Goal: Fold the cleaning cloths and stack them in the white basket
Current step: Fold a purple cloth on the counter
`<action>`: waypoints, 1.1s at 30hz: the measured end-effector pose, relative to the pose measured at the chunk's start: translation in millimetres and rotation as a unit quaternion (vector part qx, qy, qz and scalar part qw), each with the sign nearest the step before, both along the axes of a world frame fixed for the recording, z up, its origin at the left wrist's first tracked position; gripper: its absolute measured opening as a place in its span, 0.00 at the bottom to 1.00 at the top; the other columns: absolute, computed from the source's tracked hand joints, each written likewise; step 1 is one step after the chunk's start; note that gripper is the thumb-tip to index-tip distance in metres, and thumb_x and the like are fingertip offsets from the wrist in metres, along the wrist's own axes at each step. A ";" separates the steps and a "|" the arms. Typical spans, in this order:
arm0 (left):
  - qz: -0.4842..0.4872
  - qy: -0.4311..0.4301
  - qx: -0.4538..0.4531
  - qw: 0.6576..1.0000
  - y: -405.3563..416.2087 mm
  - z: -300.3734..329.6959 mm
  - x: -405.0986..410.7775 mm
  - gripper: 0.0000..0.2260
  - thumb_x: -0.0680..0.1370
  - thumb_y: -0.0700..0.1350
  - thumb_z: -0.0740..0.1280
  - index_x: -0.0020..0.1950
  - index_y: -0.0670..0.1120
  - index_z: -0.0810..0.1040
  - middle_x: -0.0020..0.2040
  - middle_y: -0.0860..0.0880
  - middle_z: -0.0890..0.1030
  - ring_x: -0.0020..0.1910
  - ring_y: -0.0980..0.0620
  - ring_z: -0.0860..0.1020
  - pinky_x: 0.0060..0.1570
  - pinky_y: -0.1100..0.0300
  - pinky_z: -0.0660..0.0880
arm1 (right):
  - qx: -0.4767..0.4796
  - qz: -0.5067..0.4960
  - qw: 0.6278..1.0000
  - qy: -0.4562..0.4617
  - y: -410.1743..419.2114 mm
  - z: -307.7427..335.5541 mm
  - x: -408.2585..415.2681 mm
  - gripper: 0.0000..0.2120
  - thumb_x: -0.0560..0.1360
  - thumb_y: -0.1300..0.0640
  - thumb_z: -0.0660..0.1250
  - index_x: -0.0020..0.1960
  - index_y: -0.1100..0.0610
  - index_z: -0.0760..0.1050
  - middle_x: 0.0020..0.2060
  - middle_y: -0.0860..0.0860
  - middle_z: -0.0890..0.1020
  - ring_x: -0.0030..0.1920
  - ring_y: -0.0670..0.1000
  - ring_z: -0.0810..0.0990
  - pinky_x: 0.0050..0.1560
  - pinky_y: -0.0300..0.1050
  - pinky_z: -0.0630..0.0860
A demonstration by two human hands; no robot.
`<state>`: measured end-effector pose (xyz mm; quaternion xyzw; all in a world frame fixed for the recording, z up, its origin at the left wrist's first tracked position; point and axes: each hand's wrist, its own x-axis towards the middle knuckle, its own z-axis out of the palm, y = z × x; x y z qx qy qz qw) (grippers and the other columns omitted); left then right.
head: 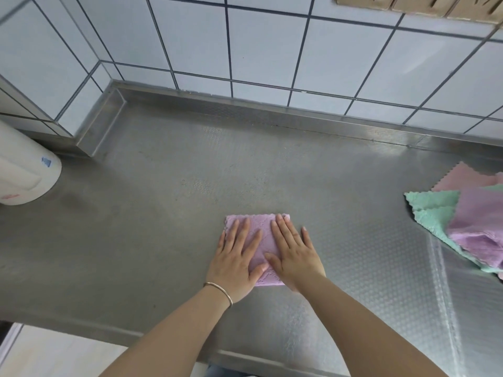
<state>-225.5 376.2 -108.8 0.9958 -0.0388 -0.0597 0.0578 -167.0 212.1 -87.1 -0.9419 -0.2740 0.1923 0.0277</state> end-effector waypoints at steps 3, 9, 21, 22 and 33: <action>0.008 0.037 0.004 0.999 -2.1 7.8 4.9 0.33 0.76 0.66 0.36 0.76 0.51 0.54 0.77 0.43 0.53 0.75 0.44 0.50 0.71 0.43 0.52 | 0.009 -0.001 1.000 -0.012 -0.7 -4.4 2.9 0.41 0.68 0.34 0.19 0.74 0.54 0.35 0.74 0.48 0.37 0.72 0.45 0.29 0.70 0.50 0.31; 0.183 -0.055 -0.101 0.976 -1.4 30.6 6.6 0.29 0.71 0.60 0.55 0.67 0.48 0.71 0.68 0.42 0.71 0.65 0.42 0.71 0.61 0.49 0.70 | 0.059 -0.024 0.998 -0.022 9.3 18.1 5.7 0.30 0.77 0.48 0.54 0.75 0.59 0.53 0.75 0.50 0.54 0.75 0.55 0.55 0.71 0.52 0.59; 0.407 0.134 -0.131 0.894 -1.7 43.1 10.6 0.14 0.75 0.55 0.61 0.55 0.50 0.78 0.61 0.45 0.71 0.61 0.43 0.70 0.60 0.53 0.68 | 0.173 -0.474 0.836 0.213 16.8 39.5 -2.0 0.19 0.74 0.54 0.61 0.60 0.63 0.72 0.55 0.57 0.77 0.58 0.58 0.75 0.55 0.46 0.71; 0.376 0.126 -0.129 0.909 -0.9 44.5 10.8 0.12 0.75 0.54 0.61 0.53 0.49 0.78 0.59 0.45 0.74 0.57 0.43 0.73 0.57 0.53 0.70 | 0.161 -0.486 0.827 0.233 15.4 40.6 -1.4 0.18 0.74 0.53 0.61 0.59 0.63 0.73 0.51 0.56 0.78 0.56 0.58 0.76 0.53 0.45 0.72; 0.262 0.308 -0.524 0.749 -6.6 106.4 31.0 0.18 0.71 0.60 0.68 0.54 0.51 0.72 0.51 0.53 0.74 0.54 0.51 0.72 0.51 0.59 0.67 | 0.433 -0.655 0.618 0.041 9.2 72.9 -66.9 0.15 0.77 0.51 0.61 0.46 0.64 0.67 0.38 0.52 0.72 0.40 0.52 0.70 0.37 0.42 0.66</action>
